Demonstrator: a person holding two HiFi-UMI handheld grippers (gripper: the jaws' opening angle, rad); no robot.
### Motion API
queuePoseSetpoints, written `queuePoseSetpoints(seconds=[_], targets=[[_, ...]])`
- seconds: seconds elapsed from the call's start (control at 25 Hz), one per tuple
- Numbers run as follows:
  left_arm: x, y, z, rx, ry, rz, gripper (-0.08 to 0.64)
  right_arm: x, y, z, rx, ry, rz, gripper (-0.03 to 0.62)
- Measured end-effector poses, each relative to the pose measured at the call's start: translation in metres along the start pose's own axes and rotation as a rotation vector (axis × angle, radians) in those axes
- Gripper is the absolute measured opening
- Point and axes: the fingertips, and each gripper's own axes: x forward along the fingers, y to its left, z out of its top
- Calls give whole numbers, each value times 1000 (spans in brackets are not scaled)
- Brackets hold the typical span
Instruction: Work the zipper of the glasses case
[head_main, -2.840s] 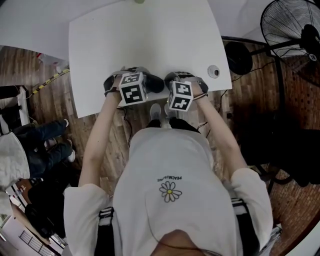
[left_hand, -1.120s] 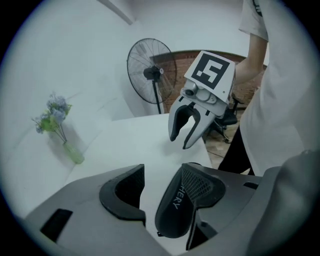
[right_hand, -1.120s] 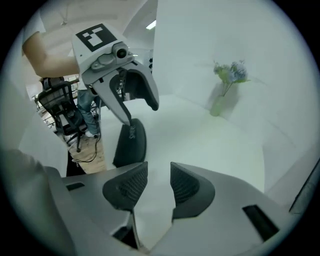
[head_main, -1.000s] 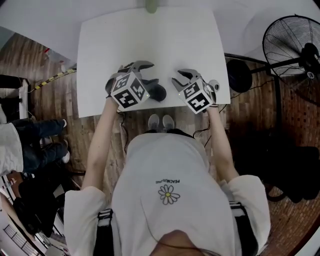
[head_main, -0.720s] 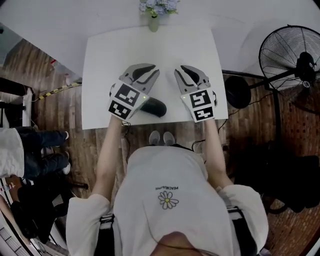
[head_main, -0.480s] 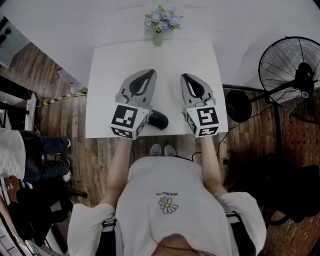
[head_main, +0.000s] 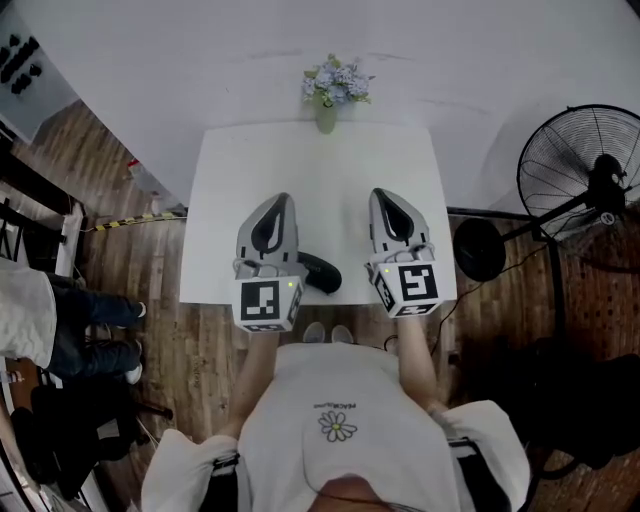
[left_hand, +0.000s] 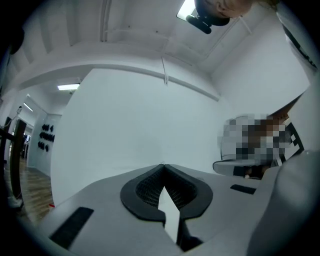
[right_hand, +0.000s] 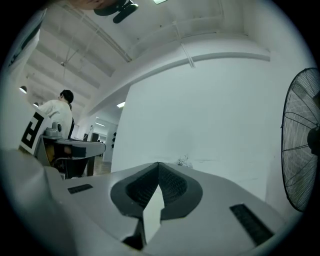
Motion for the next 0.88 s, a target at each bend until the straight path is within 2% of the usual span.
queuePoseSetpoints(seconds=[0.24,0.48,0.68,0.88], targets=[[-2,10,2,44,-10,29,15,1,8,-9,-25,34,12,8],[2,10,5,-21,-27,49,15,3,12,-13,-60,56,23,8],[4,9,-4,46,11,29,15,3,12,-23,-52,75,21,8],[6,11,-4,15,5,32,15,1,17,-32,-48,112,27,8]])
